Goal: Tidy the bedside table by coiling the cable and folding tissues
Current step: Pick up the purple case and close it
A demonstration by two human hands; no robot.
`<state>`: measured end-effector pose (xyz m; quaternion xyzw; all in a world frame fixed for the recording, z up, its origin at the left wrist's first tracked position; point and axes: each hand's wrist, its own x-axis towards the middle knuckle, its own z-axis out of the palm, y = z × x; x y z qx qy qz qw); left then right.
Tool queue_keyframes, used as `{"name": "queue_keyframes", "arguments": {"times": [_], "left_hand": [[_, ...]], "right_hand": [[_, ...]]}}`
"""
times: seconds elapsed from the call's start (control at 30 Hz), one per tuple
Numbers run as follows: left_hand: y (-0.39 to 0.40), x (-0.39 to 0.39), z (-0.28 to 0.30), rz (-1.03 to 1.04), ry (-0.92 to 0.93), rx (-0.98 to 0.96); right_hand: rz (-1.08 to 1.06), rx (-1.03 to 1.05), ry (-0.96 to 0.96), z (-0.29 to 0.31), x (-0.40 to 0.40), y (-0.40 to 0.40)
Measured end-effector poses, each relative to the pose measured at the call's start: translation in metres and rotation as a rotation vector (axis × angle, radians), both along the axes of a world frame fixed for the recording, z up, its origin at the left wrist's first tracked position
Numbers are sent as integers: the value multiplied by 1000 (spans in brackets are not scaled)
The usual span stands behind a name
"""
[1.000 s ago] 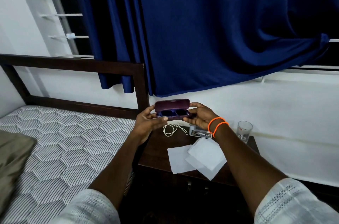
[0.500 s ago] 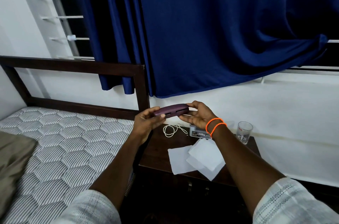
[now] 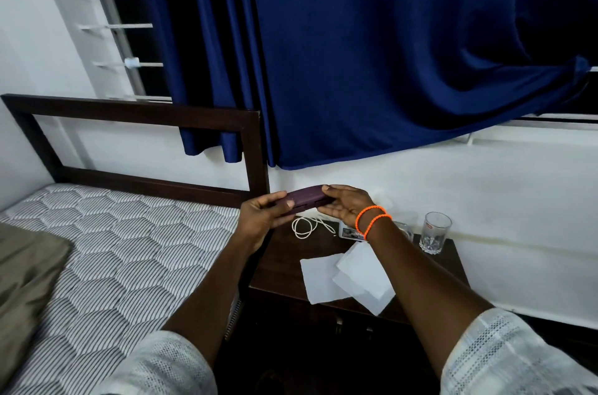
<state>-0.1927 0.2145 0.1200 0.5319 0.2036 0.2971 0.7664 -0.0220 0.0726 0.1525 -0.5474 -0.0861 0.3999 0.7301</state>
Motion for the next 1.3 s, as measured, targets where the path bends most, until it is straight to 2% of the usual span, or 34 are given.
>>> {"name": "queue_keyframes", "arguments": {"times": [0.37,0.5,0.7,0.83,0.9,1.07,1.3], "left_hand": [[4,-5,-6,1,17,-37],[6,-9,-9,-11,64,8],[8,-12,-23,18,298,262],[11,-13,-38,18,576,573],[14,-12,-46,7,702,661],[29,-10,-77,-15,860,676],[47,-10,-128,-41,947,706]], "right_hand": [[-24,-6,6,-6,-5,6],[-69,-5,0,-15,-7,11],[-176,-38,-80,-39,-13,24],[-202,-99,-141,-59,-22,37],[-223,-128,-146,-71,-27,46],[-180,-209,-121,-110,-33,69],[-117,-267,-48,-168,-30,88]]}}
